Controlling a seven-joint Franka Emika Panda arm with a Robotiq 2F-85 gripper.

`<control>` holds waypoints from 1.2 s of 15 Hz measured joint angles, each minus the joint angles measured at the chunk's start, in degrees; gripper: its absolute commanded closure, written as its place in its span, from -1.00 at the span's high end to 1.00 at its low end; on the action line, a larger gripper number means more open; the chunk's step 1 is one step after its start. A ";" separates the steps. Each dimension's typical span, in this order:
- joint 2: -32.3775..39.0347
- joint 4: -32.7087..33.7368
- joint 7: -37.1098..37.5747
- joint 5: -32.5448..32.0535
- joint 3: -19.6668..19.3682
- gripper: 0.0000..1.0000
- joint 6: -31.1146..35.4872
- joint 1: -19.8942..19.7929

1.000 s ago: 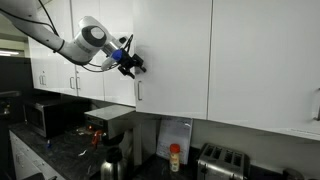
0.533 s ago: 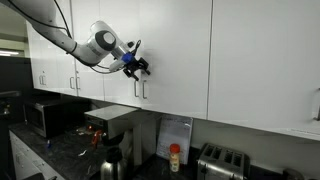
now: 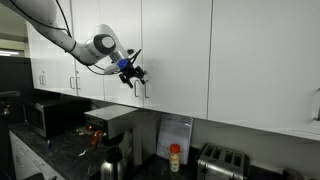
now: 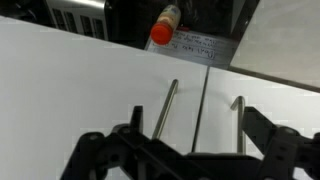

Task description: Open the cupboard door, place the sugar in the cupboard, then close the cupboard door

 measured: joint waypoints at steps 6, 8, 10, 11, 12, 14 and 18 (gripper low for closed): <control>-3.98 -3.44 0.07 5.09 -0.60 1.00 -10.72 2.07; -5.71 -4.78 0.13 6.39 -0.65 1.00 -14.83 2.24; -7.47 -6.26 0.14 7.58 -0.74 1.00 -18.37 2.49; -8.42 -7.06 0.14 8.19 -0.78 1.00 -19.90 2.68; -9.32 -7.88 0.14 8.79 -0.78 1.00 -21.29 2.91; -11.18 -9.43 0.24 9.65 -0.78 1.00 -24.04 3.53; -14.47 -11.84 0.80 9.87 -0.78 1.00 -27.71 4.71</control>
